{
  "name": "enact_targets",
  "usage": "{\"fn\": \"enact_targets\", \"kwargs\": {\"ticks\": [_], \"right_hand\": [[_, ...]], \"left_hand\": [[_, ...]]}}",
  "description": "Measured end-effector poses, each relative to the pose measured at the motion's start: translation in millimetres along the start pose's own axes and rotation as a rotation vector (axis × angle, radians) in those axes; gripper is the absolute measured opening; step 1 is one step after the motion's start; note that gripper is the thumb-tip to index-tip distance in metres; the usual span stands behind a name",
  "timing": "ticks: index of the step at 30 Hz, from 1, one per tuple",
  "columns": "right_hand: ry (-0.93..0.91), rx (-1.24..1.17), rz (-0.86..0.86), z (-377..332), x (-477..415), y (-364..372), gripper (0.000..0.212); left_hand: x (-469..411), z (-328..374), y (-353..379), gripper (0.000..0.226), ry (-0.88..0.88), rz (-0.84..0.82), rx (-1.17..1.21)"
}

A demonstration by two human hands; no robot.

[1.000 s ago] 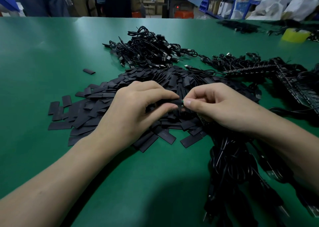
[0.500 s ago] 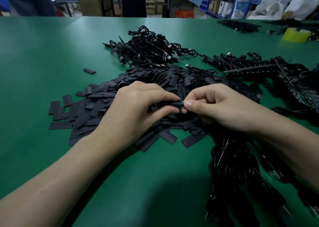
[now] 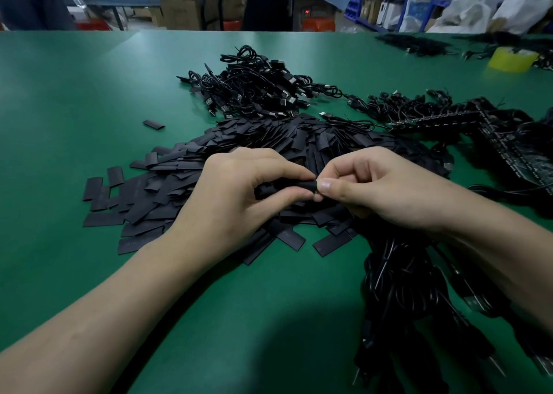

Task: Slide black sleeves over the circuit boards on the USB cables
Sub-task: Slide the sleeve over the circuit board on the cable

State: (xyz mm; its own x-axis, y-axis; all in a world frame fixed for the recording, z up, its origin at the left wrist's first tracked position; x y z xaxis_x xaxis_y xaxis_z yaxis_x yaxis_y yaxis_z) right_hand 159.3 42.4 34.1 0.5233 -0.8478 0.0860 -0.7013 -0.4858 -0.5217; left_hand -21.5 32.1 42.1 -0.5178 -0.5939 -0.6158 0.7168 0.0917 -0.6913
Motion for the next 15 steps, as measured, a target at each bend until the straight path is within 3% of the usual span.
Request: {"fn": "enact_targets", "kwargs": {"ticks": [15], "right_hand": [[0.006, -0.172, -0.017, 6.2, 1.1, -8.0, 0.023]], "left_hand": [[-1.6, -0.3, -3.4, 0.019, -0.096, 0.052, 0.028]]}}
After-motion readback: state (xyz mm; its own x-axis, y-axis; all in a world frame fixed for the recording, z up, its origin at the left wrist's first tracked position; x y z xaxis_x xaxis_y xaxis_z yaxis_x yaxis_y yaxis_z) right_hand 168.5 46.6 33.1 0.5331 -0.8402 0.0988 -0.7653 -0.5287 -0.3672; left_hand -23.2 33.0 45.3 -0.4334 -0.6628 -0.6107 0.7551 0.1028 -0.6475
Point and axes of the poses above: each hand's wrist, its own x-axis away from the middle knuckle, its own y-axis out of the palm, z = x × y, the point moved 5 cm from there along -x, towards the middle knuckle, and after that the axes turned 6 degrees about -z, right-handed, at the moved point
